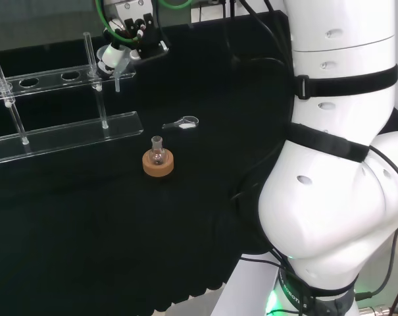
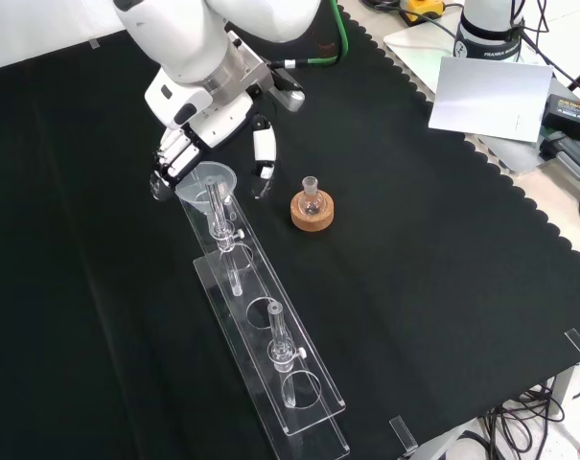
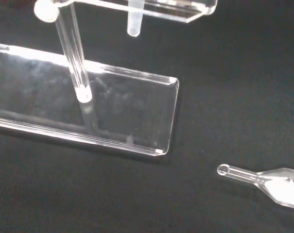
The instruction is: Pick up the funnel from the transparent funnel stand.
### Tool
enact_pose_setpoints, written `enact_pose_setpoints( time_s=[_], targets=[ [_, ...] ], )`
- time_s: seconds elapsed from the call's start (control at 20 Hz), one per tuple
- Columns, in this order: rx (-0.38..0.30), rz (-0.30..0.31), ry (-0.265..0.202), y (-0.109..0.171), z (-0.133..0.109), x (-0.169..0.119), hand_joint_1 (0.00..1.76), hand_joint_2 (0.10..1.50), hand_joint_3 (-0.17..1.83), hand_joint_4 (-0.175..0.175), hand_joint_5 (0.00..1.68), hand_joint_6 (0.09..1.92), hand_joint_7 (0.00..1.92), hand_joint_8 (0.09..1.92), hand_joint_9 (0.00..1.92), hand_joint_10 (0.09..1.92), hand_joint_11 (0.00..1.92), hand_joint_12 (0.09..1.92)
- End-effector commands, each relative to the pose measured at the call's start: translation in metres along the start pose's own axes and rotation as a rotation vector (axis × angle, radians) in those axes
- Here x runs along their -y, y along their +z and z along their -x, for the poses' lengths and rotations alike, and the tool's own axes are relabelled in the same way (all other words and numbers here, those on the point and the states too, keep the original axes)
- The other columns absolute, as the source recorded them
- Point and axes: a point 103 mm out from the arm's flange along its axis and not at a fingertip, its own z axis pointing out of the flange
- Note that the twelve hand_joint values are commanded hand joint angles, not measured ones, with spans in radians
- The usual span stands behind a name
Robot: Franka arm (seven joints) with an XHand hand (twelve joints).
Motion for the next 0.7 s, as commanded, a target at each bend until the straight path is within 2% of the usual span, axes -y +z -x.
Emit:
enact_pose_setpoints(
  time_s=[0.05, 0.3, 0.7],
  targets=[
    [-0.001, 0.0, -0.001, 0.001, 0.003, -0.002, 0.58, 0.68, 0.44, -0.041, 0.06, 0.09, 0.0, 0.6, 0.25, 0.88, 0.47, 1.44],
    [0.011, -0.03, 0.01, 0.003, 0.005, -0.01, 0.59, 0.68, 0.46, -0.043, 0.09, 0.09, 0.0, 0.72, 0.36, 0.81, 0.5, 1.42],
    [0.041, -0.011, 0.01, 0.006, 0.006, -0.015, 0.59, 0.7, 0.47, -0.042, 0.12, 0.09, 0.04, 0.77, 0.41, 0.79, 0.52, 1.41]
  ],
)
